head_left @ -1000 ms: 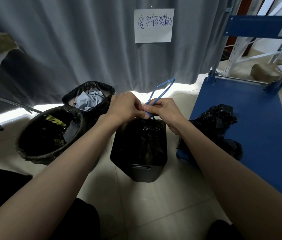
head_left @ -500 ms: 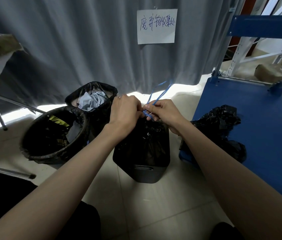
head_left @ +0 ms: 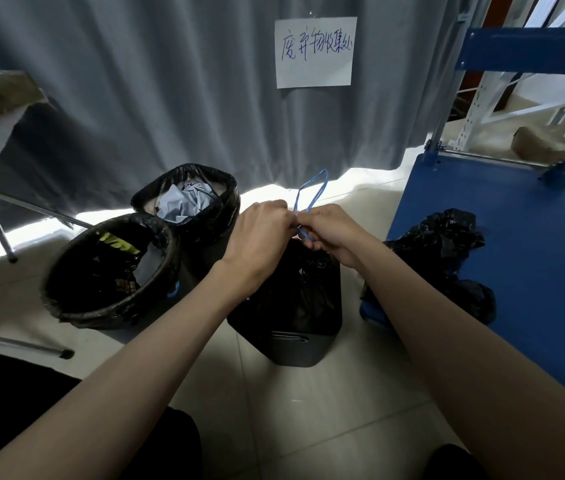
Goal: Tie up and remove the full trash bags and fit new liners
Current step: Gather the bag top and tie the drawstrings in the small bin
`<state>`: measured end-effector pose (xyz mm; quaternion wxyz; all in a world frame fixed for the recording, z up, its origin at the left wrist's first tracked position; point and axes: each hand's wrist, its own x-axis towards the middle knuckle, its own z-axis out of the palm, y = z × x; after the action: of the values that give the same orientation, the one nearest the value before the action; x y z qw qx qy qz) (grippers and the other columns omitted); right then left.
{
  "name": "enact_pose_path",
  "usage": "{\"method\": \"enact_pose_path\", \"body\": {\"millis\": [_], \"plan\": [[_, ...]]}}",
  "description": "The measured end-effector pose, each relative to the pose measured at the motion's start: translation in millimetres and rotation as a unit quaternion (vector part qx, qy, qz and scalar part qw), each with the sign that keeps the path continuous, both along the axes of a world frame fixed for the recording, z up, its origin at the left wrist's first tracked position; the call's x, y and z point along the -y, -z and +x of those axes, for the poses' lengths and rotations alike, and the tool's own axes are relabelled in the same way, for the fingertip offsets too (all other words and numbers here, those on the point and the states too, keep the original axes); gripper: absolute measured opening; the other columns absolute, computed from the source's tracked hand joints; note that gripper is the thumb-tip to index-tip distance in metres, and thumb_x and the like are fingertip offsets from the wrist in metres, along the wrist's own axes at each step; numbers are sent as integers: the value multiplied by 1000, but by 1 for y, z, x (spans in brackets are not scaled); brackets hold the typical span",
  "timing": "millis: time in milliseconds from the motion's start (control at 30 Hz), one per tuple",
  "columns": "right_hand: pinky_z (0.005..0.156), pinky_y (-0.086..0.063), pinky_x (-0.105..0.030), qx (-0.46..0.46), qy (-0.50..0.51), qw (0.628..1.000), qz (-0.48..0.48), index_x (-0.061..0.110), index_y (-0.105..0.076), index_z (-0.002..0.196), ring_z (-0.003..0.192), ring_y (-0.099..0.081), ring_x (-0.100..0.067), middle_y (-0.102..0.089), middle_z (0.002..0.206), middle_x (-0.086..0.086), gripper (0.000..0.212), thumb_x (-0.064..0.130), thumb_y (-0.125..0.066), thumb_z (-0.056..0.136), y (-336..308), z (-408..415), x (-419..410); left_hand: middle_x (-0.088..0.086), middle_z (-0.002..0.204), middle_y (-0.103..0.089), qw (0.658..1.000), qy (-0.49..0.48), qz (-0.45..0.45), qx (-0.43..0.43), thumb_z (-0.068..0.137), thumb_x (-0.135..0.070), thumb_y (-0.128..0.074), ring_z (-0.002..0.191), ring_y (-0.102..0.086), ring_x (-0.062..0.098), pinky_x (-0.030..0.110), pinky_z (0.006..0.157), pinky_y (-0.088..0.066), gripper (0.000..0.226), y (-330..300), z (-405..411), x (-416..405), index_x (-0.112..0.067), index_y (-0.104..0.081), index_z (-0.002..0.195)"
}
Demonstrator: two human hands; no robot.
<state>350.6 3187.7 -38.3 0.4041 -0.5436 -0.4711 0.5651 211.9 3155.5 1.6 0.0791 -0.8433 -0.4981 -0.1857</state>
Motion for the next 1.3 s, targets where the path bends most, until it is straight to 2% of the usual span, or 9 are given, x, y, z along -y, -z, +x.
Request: {"method": "enact_pose_path", "body": {"millis": [133,200,300,467,600,800,1000,1133,1300], "plan": [[38,-26,-19,-6,4,1000,12,7,-65,72,38,-38,-9,-49,52,-3,22,16,-63,93,0,1,-1,-6,74,-54,997,18,-63,41,83,-32,-69,78,-58,21,33,66,-45,11,-2,-10,-8,-27,-76,90],[39,-27,-19,-32,23,999,19,7,-71,91,39,-40,-7,-51,55,1,9,14,-65,91,-3,2,-1,-9,70,-60,988,6,-130,87,77,-29,-75,76,-61,15,31,69,-49,5,-5,-13,-11,-27,-77,81],[44,-36,-22,-81,48,995,28,13,-54,123,46,-49,-12,-55,71,-4,39,16,-71,88,-9,3,0,-5,68,-71,956,-15,-225,187,75,-22,-79,68,-64,7,24,71,-51,4,-9,-17,-15,-20,-80,78],[52,-38,-21,-49,-27,993,107,15,-56,89,63,-62,-18,-57,72,-6,13,16,-68,89,-16,3,9,13,75,-66,839,-55,-382,384,82,-4,-72,67,-56,13,18,62,-46,4,-10,-28,-12,-2,-76,84],[60,-44,-15,36,-58,985,155,4,-67,85,71,-60,-11,-65,74,-11,15,19,-68,88,-16,4,15,9,67,-61,806,-84,-402,426,85,-2,-68,57,-50,10,14,52,-41,7,-5,-33,-14,1,-74,86],[72,-49,-18,106,-58,970,210,6,-74,84,78,-66,-10,-73,85,-9,4,8,-72,82,-5,8,15,8,65,-62,792,-103,-407,444,86,-2,-67,56,-51,9,12,51,-42,7,-3,-34,-17,-2,-74,82],[82,-54,-23,137,-54,963,224,8,-74,91,84,-69,-14,-75,89,-5,14,1,-74,79,1,10,11,7,65,-60,796,-113,-406,434,86,-2,-66,55,-49,10,12,50,-40,9,-3,-34,-19,-5,-73,81],[80,-53,-18,138,-64,965,213,9,-76,98,85,-70,-9,-76,91,-3,20,-1,-71,81,-2,7,15,5,62,-60,802,-112,-401,428,85,-2,-66,53,-49,9,12,47,-40,11,-3,-32,-20,-6,-73,77],[82,-57,-30,101,-43,975,194,10,-71,93,79,-71,-17,-75,81,-8,15,2,-71,79,-5,3,17,7,62,-57,810,-121,-387,423,83,-7,-67,54,-47,12,21,54,-37,17,-1,-30,-22,9,-71,87]]}}
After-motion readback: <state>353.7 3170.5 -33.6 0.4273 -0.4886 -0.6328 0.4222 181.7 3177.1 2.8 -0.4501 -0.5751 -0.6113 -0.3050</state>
